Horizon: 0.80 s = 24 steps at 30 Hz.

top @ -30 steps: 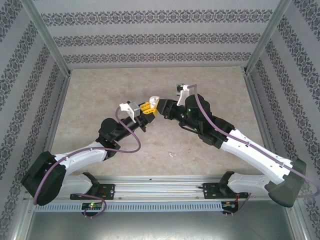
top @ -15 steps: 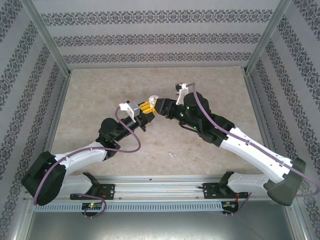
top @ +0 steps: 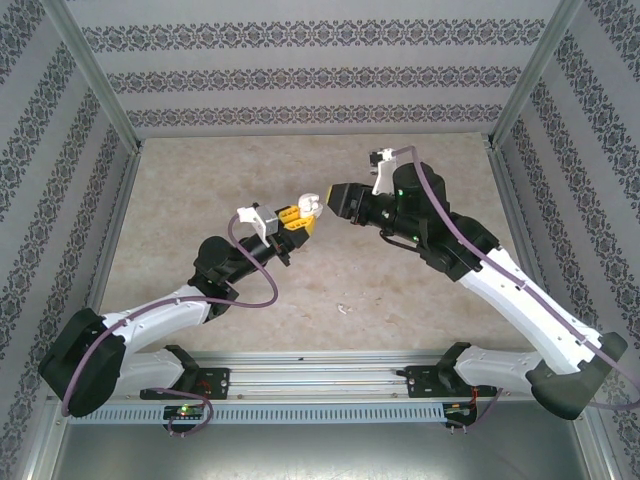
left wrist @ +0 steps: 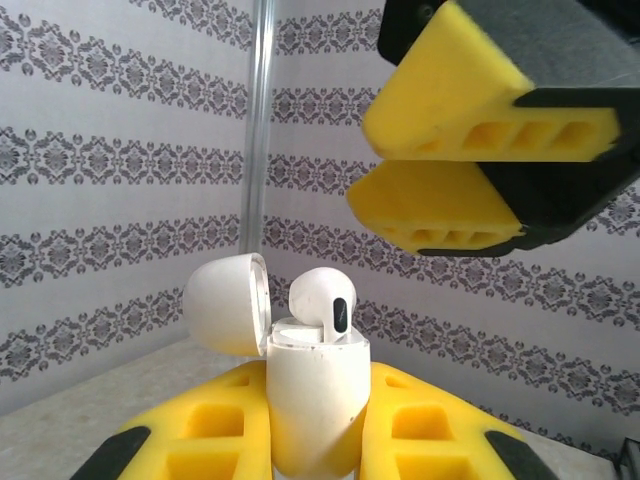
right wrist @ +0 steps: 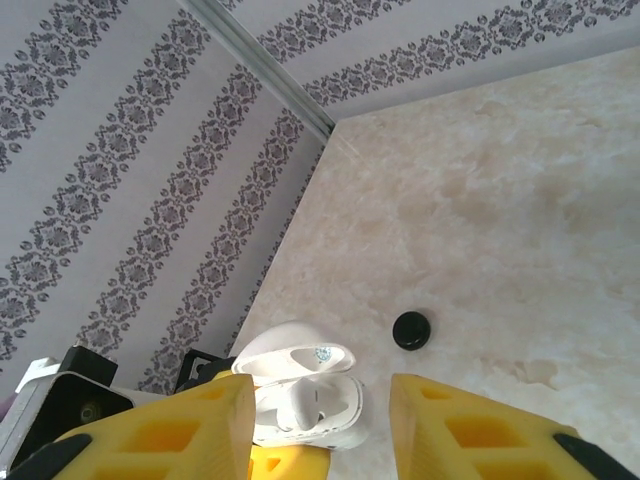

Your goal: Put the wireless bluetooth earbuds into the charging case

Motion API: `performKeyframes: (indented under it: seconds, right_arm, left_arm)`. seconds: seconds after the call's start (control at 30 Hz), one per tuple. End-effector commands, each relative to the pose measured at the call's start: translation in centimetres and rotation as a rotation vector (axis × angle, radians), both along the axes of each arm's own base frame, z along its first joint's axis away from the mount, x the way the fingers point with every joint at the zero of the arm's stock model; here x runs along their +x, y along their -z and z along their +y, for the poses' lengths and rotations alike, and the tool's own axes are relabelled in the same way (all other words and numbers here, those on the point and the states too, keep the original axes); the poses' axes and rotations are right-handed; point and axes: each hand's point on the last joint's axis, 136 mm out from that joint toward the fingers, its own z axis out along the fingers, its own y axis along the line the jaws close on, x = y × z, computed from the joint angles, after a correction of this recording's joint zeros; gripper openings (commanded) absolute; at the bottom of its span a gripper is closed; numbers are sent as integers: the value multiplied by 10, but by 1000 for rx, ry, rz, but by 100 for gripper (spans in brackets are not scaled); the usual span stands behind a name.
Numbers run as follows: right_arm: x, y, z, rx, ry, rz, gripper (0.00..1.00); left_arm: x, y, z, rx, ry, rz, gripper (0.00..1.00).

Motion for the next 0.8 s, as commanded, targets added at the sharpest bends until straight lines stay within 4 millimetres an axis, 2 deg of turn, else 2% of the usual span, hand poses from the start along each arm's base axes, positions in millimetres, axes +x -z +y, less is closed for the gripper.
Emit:
performKeyframes:
  seconds: [0.0, 0.23, 0.77]
  right_arm:
    - [-13, -4, 8, -12, -113, 16, 37]
    - [-18, -2, 16, 14, -176, 36, 21]
    - [-27, 22, 11, 3, -188, 103, 15]
  left_arm:
    - [-16, -16, -9, -20, 99, -10, 0]
    - [-25, -16, -17, -18, 182, 14, 0]
    - [-26, -20, -16, -25, 183, 13, 0]
